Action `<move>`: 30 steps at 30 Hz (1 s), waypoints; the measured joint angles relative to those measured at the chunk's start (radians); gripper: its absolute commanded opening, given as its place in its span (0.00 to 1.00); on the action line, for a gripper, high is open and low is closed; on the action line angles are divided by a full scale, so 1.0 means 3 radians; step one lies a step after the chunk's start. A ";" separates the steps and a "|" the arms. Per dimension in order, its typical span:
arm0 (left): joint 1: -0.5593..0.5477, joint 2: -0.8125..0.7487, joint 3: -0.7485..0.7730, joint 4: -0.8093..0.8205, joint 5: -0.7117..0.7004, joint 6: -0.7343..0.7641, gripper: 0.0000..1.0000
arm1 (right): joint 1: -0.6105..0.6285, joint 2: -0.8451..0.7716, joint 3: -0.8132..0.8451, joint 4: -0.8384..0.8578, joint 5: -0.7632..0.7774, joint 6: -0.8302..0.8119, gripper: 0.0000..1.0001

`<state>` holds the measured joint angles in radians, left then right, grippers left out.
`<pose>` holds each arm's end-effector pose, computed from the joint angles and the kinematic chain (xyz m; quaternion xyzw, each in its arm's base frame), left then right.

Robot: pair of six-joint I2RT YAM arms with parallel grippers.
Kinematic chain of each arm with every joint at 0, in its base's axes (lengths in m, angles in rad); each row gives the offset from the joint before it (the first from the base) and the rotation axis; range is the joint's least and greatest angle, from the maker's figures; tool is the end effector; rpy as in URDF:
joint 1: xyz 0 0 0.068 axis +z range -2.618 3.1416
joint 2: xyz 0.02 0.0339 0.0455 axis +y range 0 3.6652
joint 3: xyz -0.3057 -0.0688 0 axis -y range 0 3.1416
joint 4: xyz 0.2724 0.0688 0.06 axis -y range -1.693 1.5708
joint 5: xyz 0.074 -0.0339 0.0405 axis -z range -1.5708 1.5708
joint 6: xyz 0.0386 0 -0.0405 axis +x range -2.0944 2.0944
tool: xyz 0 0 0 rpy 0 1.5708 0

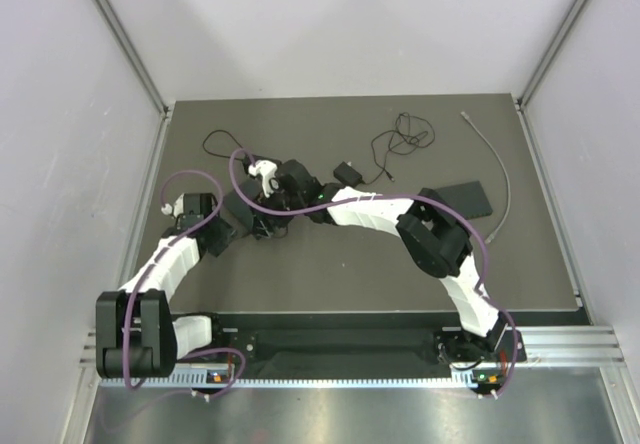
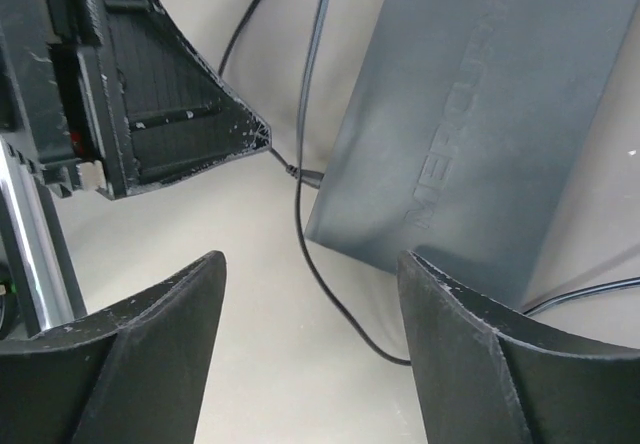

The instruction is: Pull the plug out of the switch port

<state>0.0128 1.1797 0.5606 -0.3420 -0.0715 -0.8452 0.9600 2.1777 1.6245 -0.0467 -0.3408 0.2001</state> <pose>0.2245 0.0056 0.1947 -0.4063 0.8624 -0.0901 0.2881 0.3042 0.4569 0.2102 -0.3968 0.7801 0.3775 0.3024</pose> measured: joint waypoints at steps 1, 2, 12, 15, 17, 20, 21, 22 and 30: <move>0.0009 0.0022 0.0000 0.0001 0.0000 -0.0006 0.44 | -0.0001 -0.0005 -0.0001 0.0013 0.0013 -0.0004 0.68; 0.0018 0.0042 -0.0001 0.0001 0.0001 -0.0015 0.44 | -0.0001 -0.0006 -0.0003 0.0024 0.0023 -0.0014 0.68; 0.0033 0.0182 0.0004 -0.0009 0.0011 -0.0272 0.43 | 0.0006 -0.0006 -0.0003 0.0071 0.0150 -0.0131 0.65; 0.0039 0.0192 0.0028 -0.0038 0.0013 -0.0327 0.36 | 0.0009 -0.0006 -0.0003 0.0076 0.0183 -0.0146 0.65; 0.0041 0.0191 0.0045 -0.0024 0.0041 -0.0313 0.34 | 0.0010 -0.0006 -0.0003 0.0081 0.0210 -0.0151 0.65; 0.0041 0.0167 0.0047 0.0005 0.0192 -0.0156 0.33 | 0.0017 -0.0006 -0.0010 0.0084 0.0256 -0.0170 0.65; 0.0041 0.0149 0.0047 0.0008 0.0229 -0.0095 0.33 | 0.0017 -0.0011 -0.0029 0.0106 0.0268 -0.0173 0.65; 0.0041 0.0120 0.0048 0.0008 0.0273 -0.0018 0.34 | 0.0018 -0.0015 -0.0046 0.0108 0.0278 -0.0173 0.65; 0.0039 -0.0089 0.0310 -0.0145 0.0454 0.0675 0.46 | -0.0106 -0.0144 -0.0249 0.0104 0.0084 -0.0107 0.66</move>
<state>0.0246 1.1530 0.6537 -0.3855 0.0647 -0.6426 0.9283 2.1345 1.5497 -0.0154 -0.3157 0.1680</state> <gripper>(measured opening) 0.433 0.650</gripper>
